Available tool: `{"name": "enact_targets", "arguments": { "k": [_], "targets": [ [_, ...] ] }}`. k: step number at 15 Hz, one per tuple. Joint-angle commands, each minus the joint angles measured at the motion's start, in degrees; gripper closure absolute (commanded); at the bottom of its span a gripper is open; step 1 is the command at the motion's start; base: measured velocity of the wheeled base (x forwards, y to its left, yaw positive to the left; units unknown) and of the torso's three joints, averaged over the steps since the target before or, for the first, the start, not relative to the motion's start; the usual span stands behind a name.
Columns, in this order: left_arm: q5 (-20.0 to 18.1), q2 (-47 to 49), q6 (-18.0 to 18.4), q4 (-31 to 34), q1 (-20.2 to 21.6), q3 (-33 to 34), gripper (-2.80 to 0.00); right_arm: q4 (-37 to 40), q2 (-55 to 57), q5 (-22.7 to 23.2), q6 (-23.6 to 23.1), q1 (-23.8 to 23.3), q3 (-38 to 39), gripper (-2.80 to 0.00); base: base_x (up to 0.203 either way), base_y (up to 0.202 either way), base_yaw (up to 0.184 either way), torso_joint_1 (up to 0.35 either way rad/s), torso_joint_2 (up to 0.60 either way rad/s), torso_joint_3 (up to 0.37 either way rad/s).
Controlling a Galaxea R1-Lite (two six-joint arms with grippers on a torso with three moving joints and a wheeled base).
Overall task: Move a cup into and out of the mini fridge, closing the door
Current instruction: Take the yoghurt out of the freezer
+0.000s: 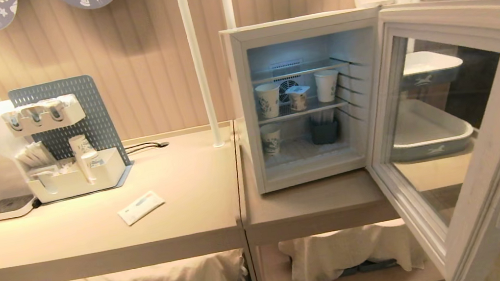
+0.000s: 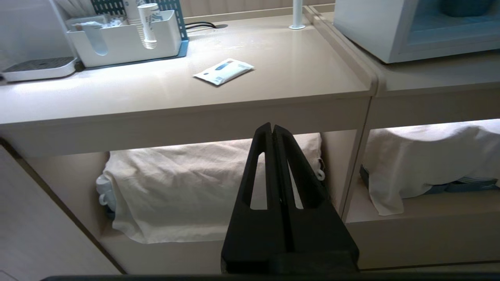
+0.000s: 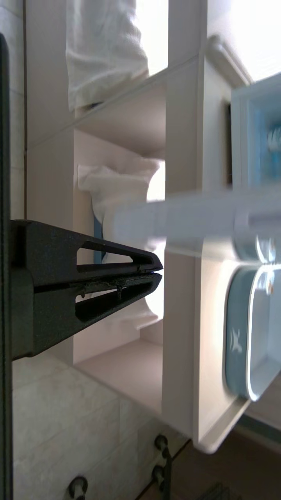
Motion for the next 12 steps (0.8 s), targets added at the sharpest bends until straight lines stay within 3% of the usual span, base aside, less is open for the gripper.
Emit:
{"name": "enact_targets", "arguments": {
  "k": [1,9,12],
  "targets": [
    [0.00,0.07,0.07,0.00,0.03,0.01,0.00,0.03,-0.01,0.02,-0.06,0.01,-0.01,0.00,0.000,0.189,-0.003,-0.004,0.00,0.009],
    [0.00,0.07,-0.07,0.00,0.03,0.03,0.00,0.01,-0.01,0.02,-0.06,0.01,-0.01,0.00,0.000,0.183,0.002,0.002,0.00,0.003],
    [0.00,0.07,-0.07,0.00,0.03,0.09,0.00,0.01,-0.01,0.02,-0.06,0.01,-0.01,0.00,0.000,0.035,-0.001,0.002,0.00,0.001]
  ]
}}
